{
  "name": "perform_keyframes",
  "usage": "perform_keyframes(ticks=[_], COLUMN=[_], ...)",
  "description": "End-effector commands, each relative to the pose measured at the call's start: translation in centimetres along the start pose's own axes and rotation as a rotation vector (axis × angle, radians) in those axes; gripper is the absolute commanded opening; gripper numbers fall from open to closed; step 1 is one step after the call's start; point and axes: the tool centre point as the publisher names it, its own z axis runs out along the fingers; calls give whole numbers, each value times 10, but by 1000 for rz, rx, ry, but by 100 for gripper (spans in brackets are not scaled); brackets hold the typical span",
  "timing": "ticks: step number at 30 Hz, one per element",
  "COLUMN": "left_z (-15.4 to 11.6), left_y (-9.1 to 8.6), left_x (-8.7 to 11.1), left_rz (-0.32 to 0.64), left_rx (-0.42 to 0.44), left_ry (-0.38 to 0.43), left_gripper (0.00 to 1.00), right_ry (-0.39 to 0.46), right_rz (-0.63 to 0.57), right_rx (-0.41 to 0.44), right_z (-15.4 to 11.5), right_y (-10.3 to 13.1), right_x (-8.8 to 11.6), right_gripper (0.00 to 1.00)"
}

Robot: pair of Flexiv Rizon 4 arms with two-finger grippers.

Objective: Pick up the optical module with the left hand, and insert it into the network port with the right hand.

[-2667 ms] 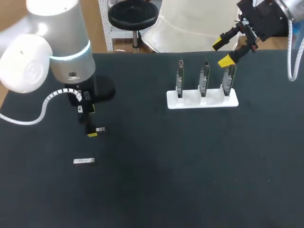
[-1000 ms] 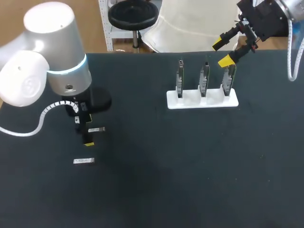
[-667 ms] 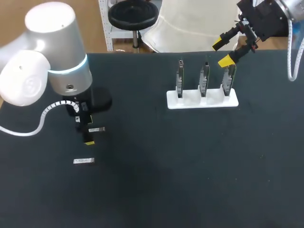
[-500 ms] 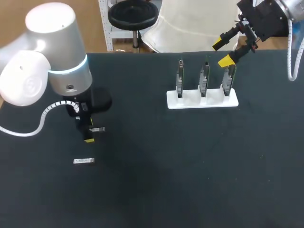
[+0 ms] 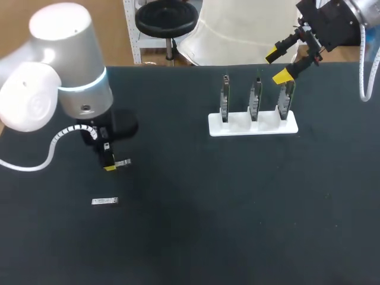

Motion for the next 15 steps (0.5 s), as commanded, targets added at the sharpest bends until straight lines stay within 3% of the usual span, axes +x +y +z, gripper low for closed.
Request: perform_keyframes(ticks=[1,9,15], left_z=[-7,-56,-79], left_y=[8,23,25], left_x=[2,-20,-44], left_rz=[-5,59,111], left_rx=[26,18,-33], left_ry=[-52,-237,-252], left_gripper=[0,0,0], right_ry=[0,0,0], right_rz=[-1,-1,-1], right_rx=[4,4,4], right_z=[0,0,0], right_y=[2,2,2], right_x=[0,0,0], right_gripper=[100,100,100])
